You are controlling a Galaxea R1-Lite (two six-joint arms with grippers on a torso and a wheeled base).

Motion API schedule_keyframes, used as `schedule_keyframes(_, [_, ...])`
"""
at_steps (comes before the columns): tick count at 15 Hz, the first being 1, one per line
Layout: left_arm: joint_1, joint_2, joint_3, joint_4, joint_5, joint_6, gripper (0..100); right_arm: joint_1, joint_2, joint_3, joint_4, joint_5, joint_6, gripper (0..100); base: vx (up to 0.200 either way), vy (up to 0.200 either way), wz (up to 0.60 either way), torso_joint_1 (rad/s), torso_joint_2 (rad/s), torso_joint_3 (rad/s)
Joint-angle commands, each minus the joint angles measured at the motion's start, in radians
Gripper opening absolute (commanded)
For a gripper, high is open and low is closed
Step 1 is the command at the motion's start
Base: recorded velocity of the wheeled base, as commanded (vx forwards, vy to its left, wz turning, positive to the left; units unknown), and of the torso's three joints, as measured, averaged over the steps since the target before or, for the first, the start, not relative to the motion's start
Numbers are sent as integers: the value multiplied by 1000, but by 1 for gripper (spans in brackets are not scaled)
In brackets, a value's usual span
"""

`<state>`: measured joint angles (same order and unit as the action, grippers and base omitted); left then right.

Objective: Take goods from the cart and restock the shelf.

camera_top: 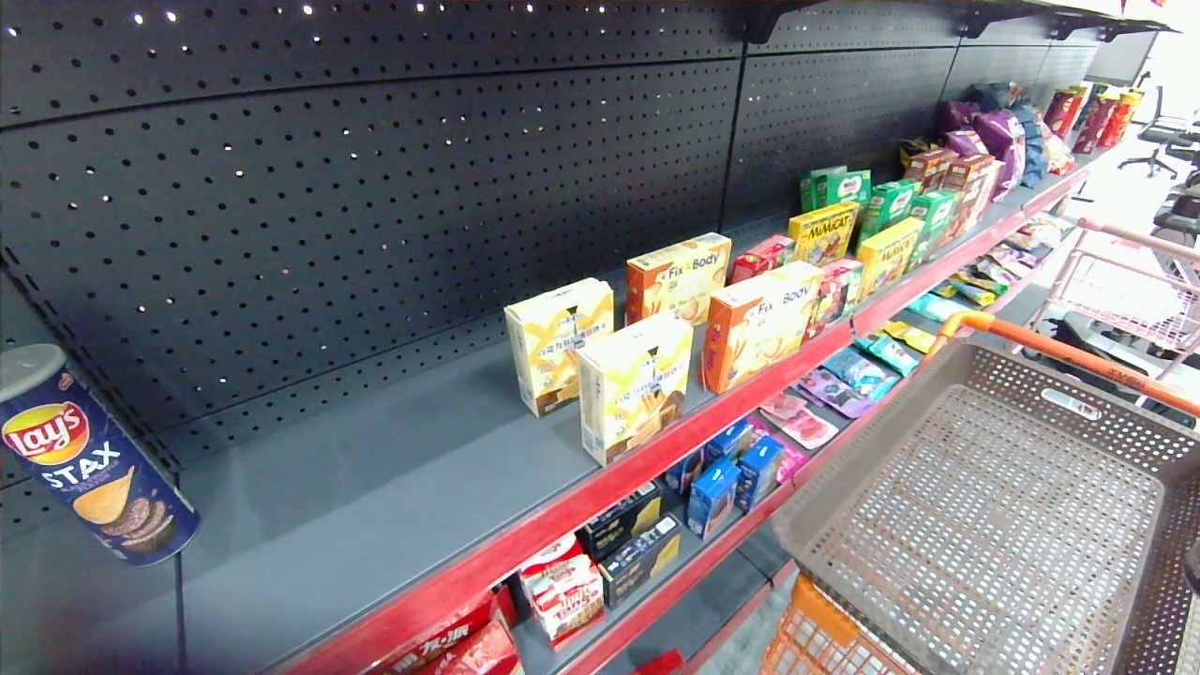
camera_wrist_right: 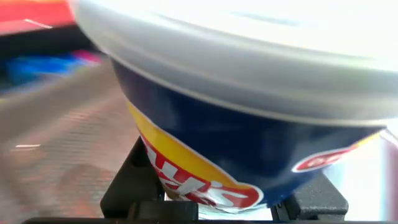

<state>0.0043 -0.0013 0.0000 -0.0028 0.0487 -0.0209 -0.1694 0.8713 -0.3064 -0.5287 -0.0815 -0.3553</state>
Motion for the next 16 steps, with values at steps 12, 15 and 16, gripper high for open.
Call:
schedule_keyframes(12, [0, 1, 0, 0, -1, 1, 100, 129, 81, -100, -2, 192, 29, 0, 0, 0, 0, 0, 0, 0])
schedule_keyframes(15, [0, 1, 0, 0, -3, 2, 100, 131, 78, -89, -2, 189, 19, 0, 0, 0, 0, 0, 0, 0])
schedule_keyframes(16, [0, 1, 0, 0, -3, 2, 100, 131, 78, -94, -4, 189, 19, 0, 0, 0, 600, 2, 2, 2])
